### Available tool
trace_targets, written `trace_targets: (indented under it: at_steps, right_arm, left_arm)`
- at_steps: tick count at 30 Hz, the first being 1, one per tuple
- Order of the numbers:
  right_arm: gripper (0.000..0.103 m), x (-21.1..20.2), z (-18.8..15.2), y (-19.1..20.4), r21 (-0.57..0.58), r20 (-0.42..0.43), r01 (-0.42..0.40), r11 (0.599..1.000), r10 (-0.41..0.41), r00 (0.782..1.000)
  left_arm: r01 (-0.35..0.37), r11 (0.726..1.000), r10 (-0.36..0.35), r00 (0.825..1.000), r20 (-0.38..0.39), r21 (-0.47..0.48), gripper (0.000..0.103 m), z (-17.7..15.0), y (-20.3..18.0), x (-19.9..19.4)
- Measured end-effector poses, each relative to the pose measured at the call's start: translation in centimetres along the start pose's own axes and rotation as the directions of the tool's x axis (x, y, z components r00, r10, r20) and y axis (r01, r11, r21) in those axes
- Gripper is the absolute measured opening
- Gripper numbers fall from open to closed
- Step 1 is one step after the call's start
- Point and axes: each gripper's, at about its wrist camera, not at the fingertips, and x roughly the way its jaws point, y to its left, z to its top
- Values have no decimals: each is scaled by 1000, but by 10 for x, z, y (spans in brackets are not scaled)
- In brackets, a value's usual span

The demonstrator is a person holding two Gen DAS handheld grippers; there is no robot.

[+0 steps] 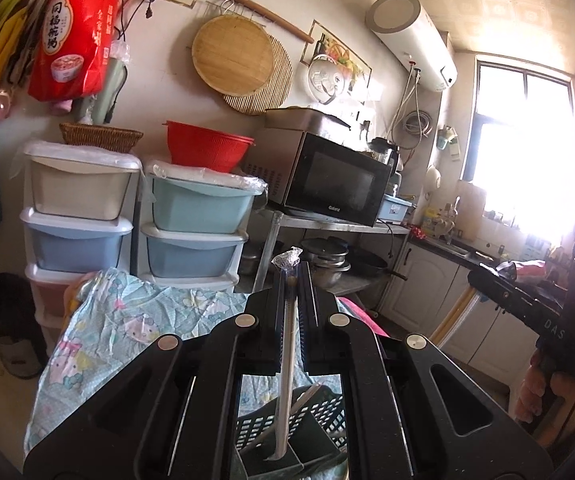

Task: Organize utensils
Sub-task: 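Lower the chopsticks into the caddy compartments and open both grippers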

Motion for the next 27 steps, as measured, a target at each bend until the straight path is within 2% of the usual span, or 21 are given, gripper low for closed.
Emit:
trace_targets:
  at_steps: [15, 27]
  right_arm:
    - [6, 18, -27, -13, 23, -54, 25, 999, -24, 998]
    - [6, 48, -62, -10, 29, -161, 11, 1000, -6, 987]
  left_arm:
    - [-6, 1000, 5, 998, -57, -11, 4, -27, 6, 18]
    - [-7, 1000, 6, 994, -109, -6, 4, -55, 5, 30]
